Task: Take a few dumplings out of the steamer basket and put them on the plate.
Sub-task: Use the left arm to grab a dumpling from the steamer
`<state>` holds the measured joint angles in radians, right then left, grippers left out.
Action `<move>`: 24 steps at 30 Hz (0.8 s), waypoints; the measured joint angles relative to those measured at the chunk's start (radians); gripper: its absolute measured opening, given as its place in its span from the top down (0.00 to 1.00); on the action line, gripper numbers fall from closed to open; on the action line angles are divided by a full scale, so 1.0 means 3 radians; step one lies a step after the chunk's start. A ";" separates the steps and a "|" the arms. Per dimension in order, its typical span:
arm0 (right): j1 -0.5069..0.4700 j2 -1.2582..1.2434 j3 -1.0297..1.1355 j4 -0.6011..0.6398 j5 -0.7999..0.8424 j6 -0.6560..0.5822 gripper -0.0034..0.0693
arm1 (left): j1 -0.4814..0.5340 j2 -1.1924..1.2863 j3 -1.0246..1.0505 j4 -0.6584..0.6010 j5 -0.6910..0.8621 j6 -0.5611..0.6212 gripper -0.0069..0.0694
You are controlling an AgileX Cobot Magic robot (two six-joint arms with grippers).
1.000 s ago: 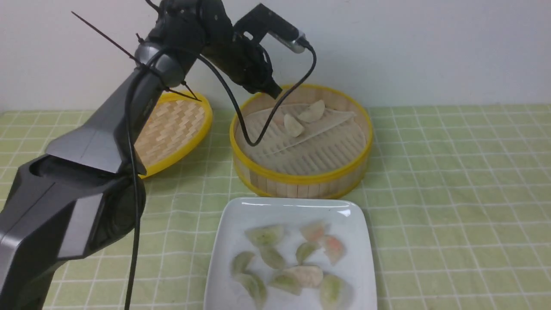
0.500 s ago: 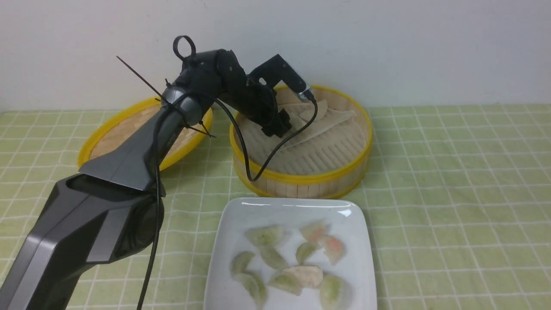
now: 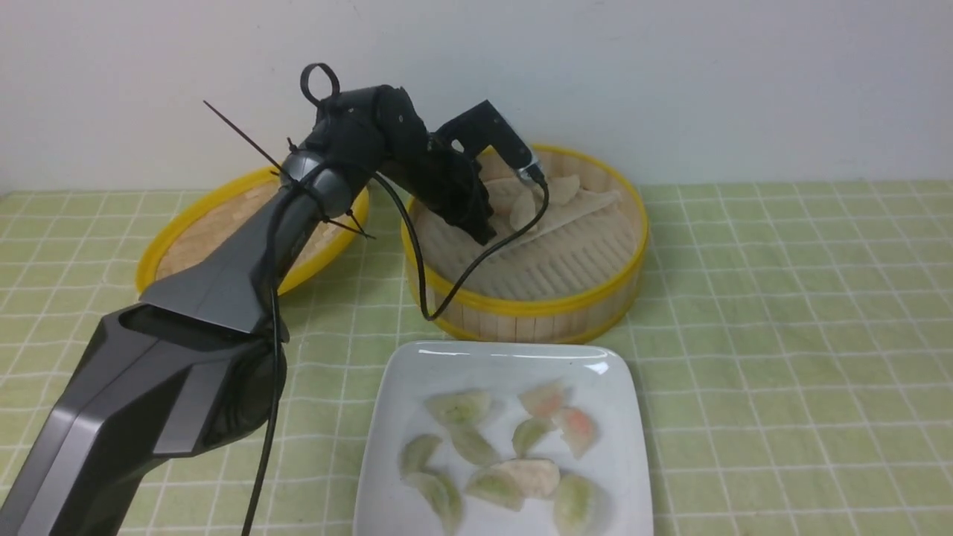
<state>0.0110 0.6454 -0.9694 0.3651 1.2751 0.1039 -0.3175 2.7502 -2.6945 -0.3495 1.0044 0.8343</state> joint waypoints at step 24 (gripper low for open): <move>0.0000 0.0000 0.0000 0.0010 0.0000 0.0000 0.97 | 0.0026 -0.0036 -0.0258 -0.0109 0.0119 0.0166 0.49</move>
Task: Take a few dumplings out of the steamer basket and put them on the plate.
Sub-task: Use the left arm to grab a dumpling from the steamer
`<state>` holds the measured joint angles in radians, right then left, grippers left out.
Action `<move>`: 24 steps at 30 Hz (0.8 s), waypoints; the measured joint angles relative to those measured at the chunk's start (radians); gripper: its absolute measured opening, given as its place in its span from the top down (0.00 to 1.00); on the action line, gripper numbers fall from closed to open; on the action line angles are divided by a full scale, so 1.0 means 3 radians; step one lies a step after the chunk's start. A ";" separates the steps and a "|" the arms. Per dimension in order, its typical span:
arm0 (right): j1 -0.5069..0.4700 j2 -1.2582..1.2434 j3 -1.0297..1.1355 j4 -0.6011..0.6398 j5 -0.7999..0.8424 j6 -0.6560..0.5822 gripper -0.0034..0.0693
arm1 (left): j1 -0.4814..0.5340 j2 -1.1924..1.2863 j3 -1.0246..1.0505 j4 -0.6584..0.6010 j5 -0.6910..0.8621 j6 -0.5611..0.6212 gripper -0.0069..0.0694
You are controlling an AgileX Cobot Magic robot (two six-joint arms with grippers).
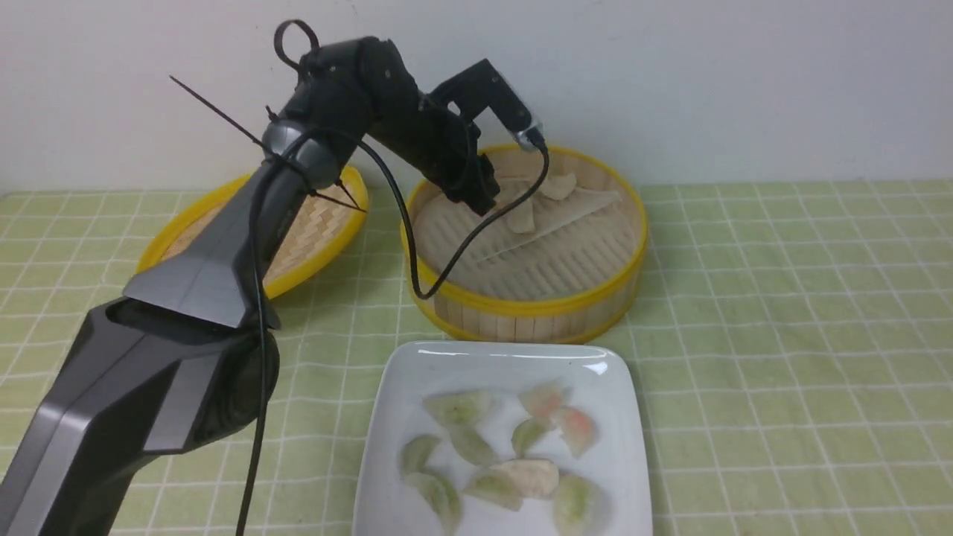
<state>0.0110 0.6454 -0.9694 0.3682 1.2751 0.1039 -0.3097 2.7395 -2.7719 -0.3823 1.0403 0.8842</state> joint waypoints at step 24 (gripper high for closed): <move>0.0000 0.0000 0.0000 0.0003 0.0000 0.0264 0.97 | 0.0011 0.0337 -0.0035 -0.0632 -0.0467 0.0345 0.71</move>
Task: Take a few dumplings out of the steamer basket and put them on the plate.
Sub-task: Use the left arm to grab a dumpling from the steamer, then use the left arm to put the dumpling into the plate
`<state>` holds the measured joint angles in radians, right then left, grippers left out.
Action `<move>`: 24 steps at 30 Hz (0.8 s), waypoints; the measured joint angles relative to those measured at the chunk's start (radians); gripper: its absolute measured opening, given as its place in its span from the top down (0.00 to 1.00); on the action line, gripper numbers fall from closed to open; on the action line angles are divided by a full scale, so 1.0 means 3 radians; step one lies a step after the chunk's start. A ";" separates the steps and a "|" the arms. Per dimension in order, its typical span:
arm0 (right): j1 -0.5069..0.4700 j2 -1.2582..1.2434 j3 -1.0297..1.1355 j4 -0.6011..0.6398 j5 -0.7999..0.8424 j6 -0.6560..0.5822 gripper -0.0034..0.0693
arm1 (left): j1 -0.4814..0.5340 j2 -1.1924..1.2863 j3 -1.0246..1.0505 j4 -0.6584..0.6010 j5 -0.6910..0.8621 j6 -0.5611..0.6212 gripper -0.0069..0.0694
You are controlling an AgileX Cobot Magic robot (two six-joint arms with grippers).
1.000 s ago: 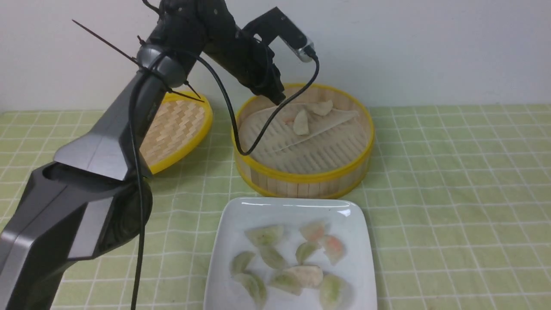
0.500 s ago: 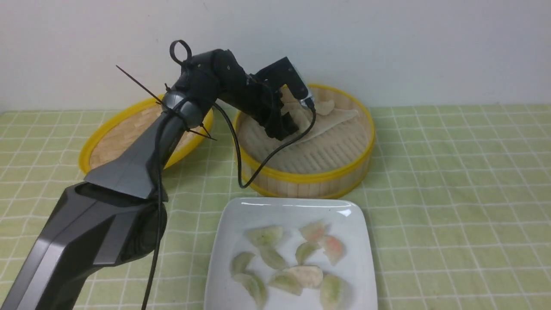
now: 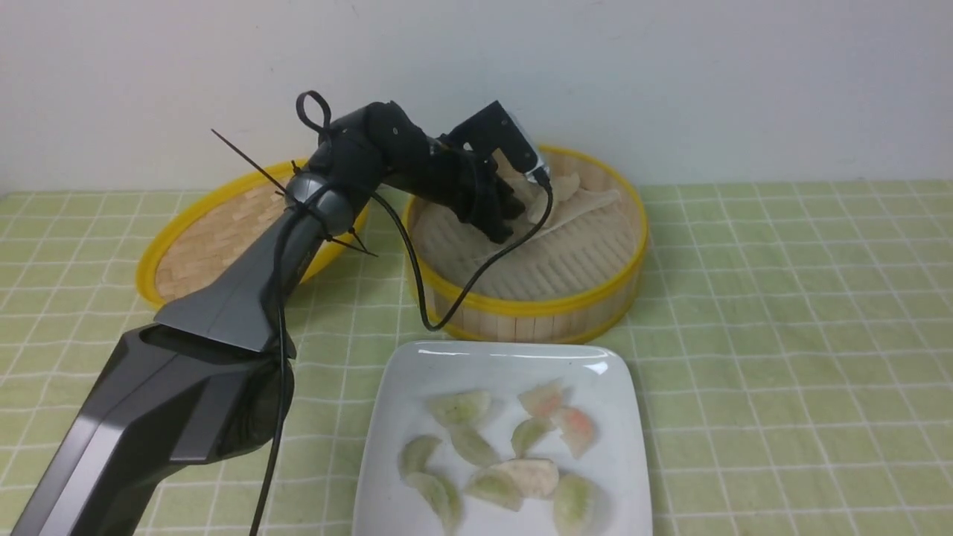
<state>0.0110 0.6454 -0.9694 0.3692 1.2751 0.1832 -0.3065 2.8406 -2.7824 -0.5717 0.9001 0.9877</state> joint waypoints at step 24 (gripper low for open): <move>0.0000 0.0000 0.0000 0.0077 0.0000 -0.0329 0.97 | -0.0027 -0.2170 0.0615 0.0846 0.1182 -0.2550 0.71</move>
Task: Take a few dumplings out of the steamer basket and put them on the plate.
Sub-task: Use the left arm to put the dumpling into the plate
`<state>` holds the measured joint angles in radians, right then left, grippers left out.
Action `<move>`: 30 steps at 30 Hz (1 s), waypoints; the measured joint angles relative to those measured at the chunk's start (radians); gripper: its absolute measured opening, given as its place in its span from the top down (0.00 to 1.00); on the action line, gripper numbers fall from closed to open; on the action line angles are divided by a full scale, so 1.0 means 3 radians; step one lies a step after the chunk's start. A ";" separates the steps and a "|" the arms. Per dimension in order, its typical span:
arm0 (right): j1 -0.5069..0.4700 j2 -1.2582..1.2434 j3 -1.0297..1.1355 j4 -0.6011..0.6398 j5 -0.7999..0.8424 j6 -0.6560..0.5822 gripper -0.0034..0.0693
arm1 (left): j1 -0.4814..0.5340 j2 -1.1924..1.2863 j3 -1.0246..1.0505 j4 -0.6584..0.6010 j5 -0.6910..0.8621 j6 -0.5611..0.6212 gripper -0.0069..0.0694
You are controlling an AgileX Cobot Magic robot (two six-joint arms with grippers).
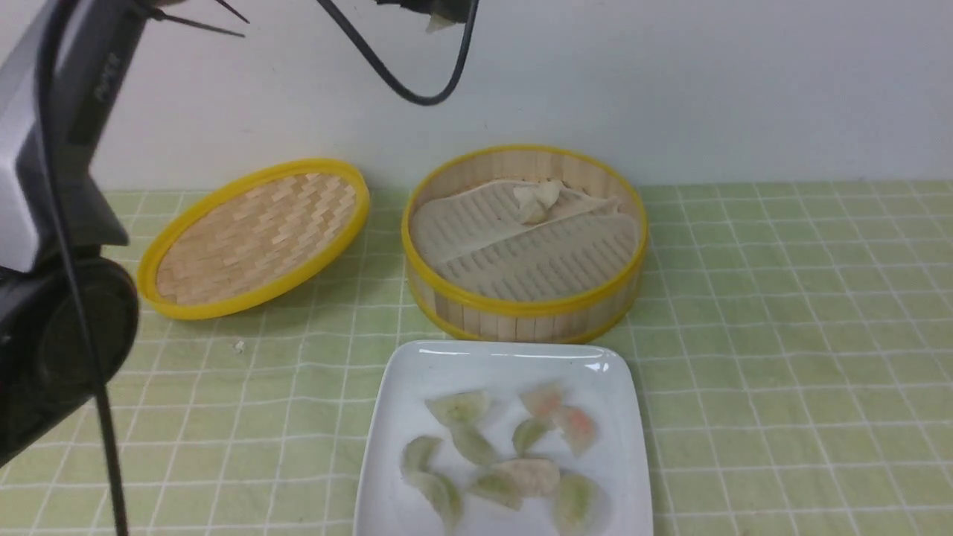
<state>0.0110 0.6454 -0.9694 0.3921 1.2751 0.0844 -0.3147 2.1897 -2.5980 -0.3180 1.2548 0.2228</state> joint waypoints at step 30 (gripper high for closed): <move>0.0000 0.0334 -0.0049 -0.0157 0.0010 -0.0369 0.97 | -0.1003 -0.0690 0.3623 0.0216 -0.0738 -0.0067 0.32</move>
<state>0.0110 0.7455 -0.9842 0.3449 1.2782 -0.0264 -0.6156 1.9828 -1.5111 -0.2532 1.0334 0.2026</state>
